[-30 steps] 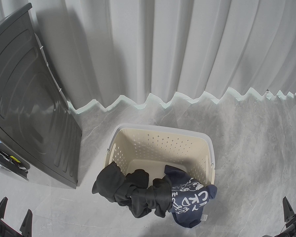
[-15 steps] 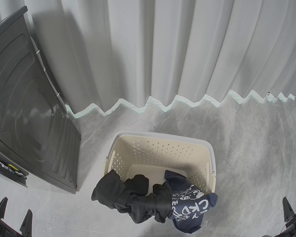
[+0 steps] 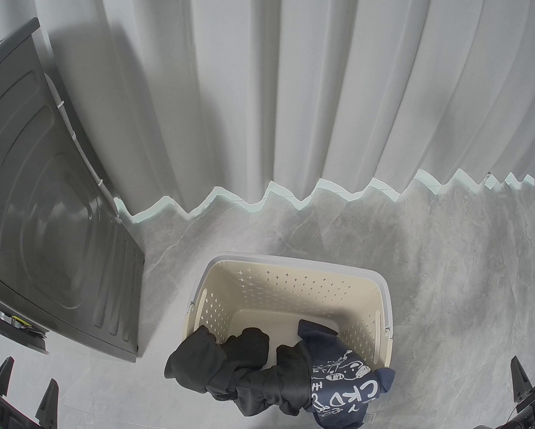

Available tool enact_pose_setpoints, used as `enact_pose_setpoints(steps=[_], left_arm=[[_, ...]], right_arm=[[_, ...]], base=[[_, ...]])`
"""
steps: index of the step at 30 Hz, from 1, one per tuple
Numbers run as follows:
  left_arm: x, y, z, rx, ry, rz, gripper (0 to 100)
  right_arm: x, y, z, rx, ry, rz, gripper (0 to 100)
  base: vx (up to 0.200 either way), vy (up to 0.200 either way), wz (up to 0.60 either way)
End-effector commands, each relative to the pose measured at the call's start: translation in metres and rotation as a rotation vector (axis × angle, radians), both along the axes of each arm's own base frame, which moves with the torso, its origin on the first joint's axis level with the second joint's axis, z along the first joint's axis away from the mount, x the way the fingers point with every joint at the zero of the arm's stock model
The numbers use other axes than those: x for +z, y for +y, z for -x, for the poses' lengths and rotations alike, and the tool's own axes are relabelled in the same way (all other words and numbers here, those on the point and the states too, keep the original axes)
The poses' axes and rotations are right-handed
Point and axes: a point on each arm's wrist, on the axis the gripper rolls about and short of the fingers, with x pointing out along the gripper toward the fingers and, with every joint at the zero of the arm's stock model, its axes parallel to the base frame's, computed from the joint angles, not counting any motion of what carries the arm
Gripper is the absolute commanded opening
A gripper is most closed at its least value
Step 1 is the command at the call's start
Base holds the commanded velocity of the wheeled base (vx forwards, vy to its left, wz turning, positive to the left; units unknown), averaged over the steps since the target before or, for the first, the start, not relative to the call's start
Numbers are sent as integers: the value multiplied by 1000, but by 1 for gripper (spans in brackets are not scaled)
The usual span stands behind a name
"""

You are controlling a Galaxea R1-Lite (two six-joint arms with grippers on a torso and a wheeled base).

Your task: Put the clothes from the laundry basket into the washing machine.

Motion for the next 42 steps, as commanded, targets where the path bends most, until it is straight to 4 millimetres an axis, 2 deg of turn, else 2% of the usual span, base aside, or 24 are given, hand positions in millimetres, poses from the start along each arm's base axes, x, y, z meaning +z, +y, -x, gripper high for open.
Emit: enact_pose_setpoints(steps=[1, 5, 11, 20, 29, 42], left_arm=[[-5, 0, -1, -2, 9, 1, 100], [-5, 0, -1, 0, 9, -1, 100], [-5, 0, -1, 0, 9, 1, 100], [-5, 0, -1, 0, 9, -1, 100], [-5, 0, -1, 0, 9, 1, 100], [-5, 0, -1, 0, 9, 1, 100]], right_arm=[[-5, 0, 0, 0, 7, 0, 100], [-5, 0, 0, 0, 7, 0, 100], [-5, 0, 0, -2, 7, 0, 100], [-5, 0, 0, 0, 7, 0, 100], [-5, 0, 0, 0, 7, 0, 100], [-5, 0, 0, -2, 7, 0, 100]], base=[[0, 0, 0], [0, 0, 0], [200, 0, 0], [0, 0, 0], [200, 0, 0], [0, 0, 0]])
